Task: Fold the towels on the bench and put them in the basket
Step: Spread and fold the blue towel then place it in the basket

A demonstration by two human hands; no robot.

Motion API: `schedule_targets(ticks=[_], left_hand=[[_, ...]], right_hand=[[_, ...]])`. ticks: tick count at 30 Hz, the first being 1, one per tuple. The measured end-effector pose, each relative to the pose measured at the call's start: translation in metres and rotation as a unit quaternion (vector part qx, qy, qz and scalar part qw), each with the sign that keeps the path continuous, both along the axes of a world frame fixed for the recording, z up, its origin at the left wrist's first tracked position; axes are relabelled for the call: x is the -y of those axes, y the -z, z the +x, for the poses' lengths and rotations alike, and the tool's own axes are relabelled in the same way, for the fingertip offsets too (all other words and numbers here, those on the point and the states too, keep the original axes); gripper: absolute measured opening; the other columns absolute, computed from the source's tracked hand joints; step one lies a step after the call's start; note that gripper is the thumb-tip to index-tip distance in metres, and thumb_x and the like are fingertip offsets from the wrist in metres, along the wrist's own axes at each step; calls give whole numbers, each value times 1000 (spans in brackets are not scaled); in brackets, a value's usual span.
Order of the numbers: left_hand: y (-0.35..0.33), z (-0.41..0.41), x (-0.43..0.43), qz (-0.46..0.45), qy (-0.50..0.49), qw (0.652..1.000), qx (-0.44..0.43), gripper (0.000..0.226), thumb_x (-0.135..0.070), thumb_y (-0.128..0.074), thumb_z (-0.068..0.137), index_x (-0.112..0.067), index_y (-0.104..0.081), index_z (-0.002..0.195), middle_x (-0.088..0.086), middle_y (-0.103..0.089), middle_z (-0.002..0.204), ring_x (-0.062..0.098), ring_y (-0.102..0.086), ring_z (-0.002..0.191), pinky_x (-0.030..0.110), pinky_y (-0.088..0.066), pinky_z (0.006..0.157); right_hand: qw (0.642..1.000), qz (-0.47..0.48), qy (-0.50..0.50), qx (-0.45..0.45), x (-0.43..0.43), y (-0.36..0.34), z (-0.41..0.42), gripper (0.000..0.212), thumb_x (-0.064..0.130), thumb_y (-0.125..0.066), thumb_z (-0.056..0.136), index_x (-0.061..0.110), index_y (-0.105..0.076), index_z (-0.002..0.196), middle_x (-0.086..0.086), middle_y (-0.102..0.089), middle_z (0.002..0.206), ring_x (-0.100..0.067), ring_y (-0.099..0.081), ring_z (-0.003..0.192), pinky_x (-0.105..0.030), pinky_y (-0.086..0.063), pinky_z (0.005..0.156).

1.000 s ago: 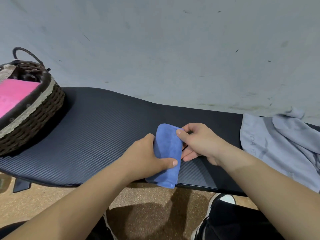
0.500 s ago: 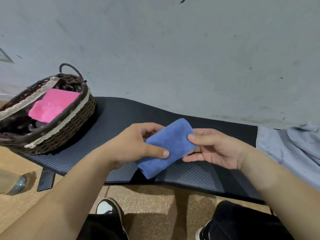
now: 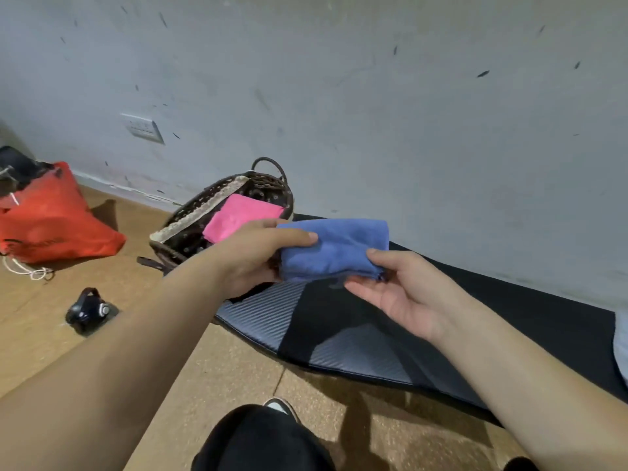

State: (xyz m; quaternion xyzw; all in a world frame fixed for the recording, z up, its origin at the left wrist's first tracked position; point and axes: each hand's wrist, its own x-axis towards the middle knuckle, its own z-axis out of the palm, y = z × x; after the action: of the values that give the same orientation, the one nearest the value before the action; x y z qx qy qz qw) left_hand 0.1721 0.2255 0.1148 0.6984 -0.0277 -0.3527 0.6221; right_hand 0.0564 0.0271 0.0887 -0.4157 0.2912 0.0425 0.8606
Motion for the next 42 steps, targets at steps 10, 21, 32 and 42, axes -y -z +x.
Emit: schedule_targets(ticks=[10,21,32,42], left_hand=[[-33,89,-83,27,-186,978,91,30,-4,-73,88,-2,-69,118,21,-72,114,29,-71,91,44,-64,79],[-2,136,-115,256,-76,939,217,19,-9,-69,95,-14,-71,112,13,-71,102,21,-67,82,33,-61,65],[32,163,-115,505,53,781,363,28,-36,-78,86,-9,-73,89,12,-68,82,32,-61,79,30,-43,63],[36,160,-117,569,58,724,386,29,-37,-82,75,-22,-73,99,5,-71,99,29,-64,88,35,-53,71]], right_hand=[[970,-193,-144,-26,-96,-9,89,32,37,-69,98,16,-66,122,-7,-74,113,-24,-73,104,-46,-62,91],[945,-286,-150,-52,-110,0,124,21,23,-63,96,14,-70,114,-11,-74,112,-24,-75,99,-42,-64,85],[939,-295,-167,-52,-112,5,134,17,20,-62,97,14,-70,110,-12,-76,108,-22,-76,91,-42,-64,86],[940,-290,-172,-50,-113,4,138,15,20,-62,97,14,-69,109,-12,-76,110,-20,-74,82,-43,-64,85]])
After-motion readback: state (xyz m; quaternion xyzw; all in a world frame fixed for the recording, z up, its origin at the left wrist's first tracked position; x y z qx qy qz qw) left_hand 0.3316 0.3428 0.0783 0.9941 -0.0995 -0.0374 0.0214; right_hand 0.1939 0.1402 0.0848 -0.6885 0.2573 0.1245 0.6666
